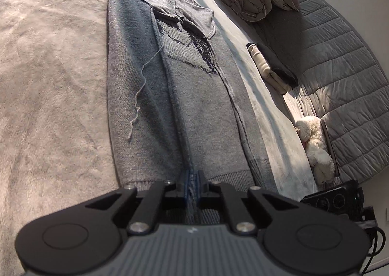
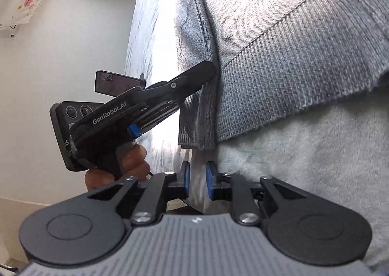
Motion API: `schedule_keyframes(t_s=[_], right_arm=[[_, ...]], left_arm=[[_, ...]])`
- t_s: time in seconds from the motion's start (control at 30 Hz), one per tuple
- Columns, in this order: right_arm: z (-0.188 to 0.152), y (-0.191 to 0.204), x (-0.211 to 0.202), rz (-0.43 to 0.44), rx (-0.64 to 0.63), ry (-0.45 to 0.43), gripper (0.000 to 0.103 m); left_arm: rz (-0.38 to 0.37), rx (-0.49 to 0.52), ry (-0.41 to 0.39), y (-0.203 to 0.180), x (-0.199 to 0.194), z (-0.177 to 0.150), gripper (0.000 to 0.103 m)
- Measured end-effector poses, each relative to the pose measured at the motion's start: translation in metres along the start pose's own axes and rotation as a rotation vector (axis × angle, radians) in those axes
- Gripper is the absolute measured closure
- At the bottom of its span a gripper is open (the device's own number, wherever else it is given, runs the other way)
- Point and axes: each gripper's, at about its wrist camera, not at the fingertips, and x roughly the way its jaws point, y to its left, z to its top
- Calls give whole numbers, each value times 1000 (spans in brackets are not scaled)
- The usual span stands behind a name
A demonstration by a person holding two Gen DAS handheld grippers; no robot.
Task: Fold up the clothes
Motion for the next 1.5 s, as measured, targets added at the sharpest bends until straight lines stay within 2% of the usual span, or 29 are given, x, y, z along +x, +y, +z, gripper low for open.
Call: schedule_keyframes(t_s=[0.07,0.13,0.17,0.23,0.37,0.5,0.6,0.7,0.73,0.77,0.83,0.9,1.03,1.1,1.17,1.3,1.5], right_arm=[[2,2,-10,-19,-24,-17,66],[5,5,-20,-38,-51,-42,62],[7,7,-26,-48,-64,-54,62],[11,9,-35,-64,-84,-83,62],[13,8,-40,-35,-63,-160,62],[14,11,-31,-18,-66,-173,62],[16,23,-7,-72,-100,-164,62],[14,26,3,-125,-144,-176,74],[13,27,3,-134,-155,-177,88],[12,29,2,-141,-166,-174,92],[10,32,-2,-158,-188,-171,91],[9,36,-11,-176,-202,-184,84],[12,43,-25,-200,-219,-213,84],[14,48,-33,-222,-237,-240,80],[15,53,-42,-253,-266,-279,59],[18,50,-65,-289,-290,-346,57],[24,23,-109,-331,-234,-448,58]], left_arm=[[-58,-12,26,3,-3,0,89],[-117,-24,23,4,-10,-1,88],[-123,-20,4,3,-15,-1,88],[-109,-5,-37,2,-23,0,88],[-63,-3,-96,7,-35,6,88],[-14,-13,-99,12,-31,8,88],[14,-10,-86,14,-26,8,88],[25,9,-80,12,-22,7,88],[23,16,-77,11,-21,7,88],[22,24,-73,10,-21,7,88],[27,41,-64,7,-18,7,88],[46,61,-51,4,-14,6,88],[43,89,-39,-2,-13,4,88],[37,104,-36,-5,-14,3,88],[32,115,-43,-7,-17,1,88],[24,119,-81,-5,-32,-5,88],[60,64,-144,13,-64,-11,87]])
